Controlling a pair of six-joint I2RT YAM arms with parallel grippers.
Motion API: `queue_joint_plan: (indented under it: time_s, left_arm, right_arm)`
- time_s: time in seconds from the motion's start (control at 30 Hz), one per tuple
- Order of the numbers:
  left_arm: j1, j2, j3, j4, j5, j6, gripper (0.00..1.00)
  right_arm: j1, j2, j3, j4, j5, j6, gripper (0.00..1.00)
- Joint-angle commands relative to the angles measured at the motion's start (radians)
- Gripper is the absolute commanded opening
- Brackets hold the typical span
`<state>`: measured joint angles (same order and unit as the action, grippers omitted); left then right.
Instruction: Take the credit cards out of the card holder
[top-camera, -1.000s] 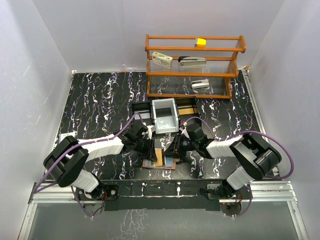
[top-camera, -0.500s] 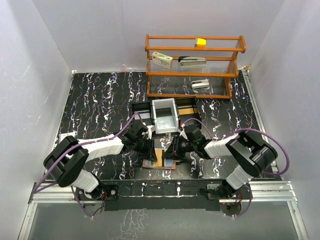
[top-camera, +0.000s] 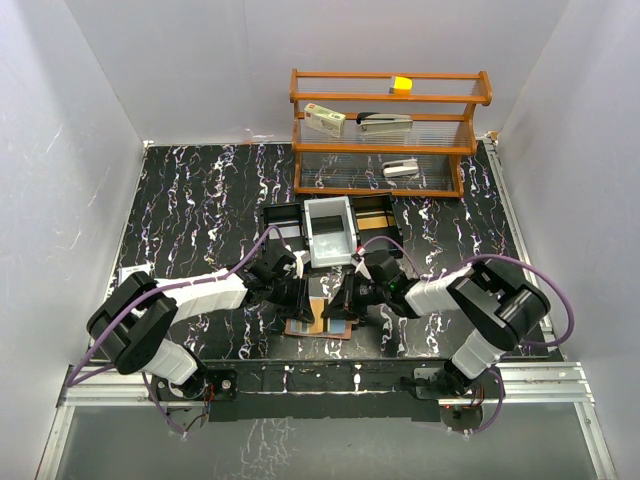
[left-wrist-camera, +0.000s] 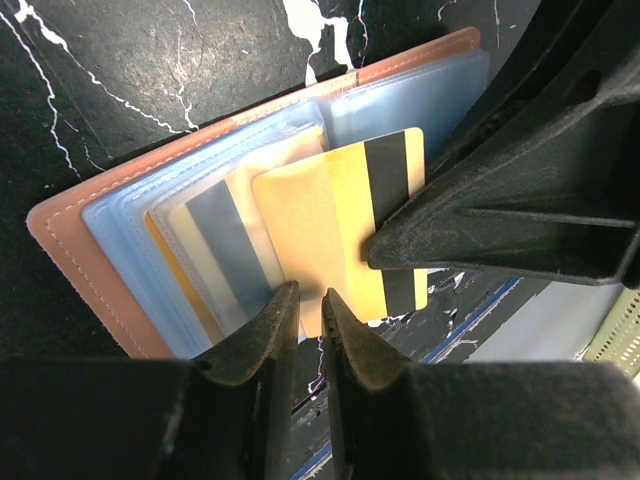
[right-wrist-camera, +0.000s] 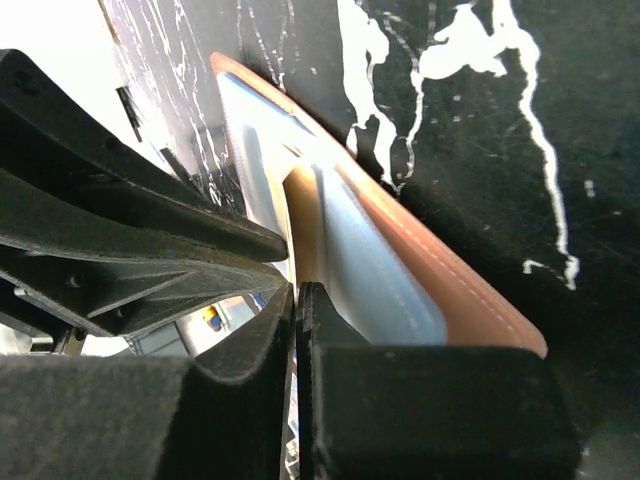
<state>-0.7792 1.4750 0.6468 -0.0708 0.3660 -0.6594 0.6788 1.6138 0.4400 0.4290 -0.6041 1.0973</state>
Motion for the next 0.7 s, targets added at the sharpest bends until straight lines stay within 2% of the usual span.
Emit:
queue_joint_plan:
  time_s: [0.0, 0.1, 0.3, 0.53, 0.67]
  left_arm:
    - [-0.005, -0.009, -0.026, -0.095, -0.061, 0.02, 0.16]
    - [-0.006, -0.018, -0.022, -0.104, -0.07, 0.021, 0.16]
    - [-0.006, -0.042, -0.014, -0.109, -0.072, 0.023, 0.18]
    - [-0.006, -0.118, 0.02, -0.118, -0.094, 0.022, 0.41]
    - [-0.006, -0.172, 0.049, -0.137, -0.113, 0.028, 0.46]
  right_arm:
    - [0.003, -0.067, 0.058, -0.095, 0.087, -0.074, 0.0]
    - [-0.009, -0.117, 0.092, -0.244, 0.142, -0.15, 0.0]
    - [-0.064, -0.245, 0.113, -0.409, 0.162, -0.265, 0.0]
    - [-0.083, -0.464, 0.157, -0.473, 0.236, -0.424, 0.0]
    - [-0.084, -0.556, 0.188, -0.486, 0.319, -0.517, 0.0]
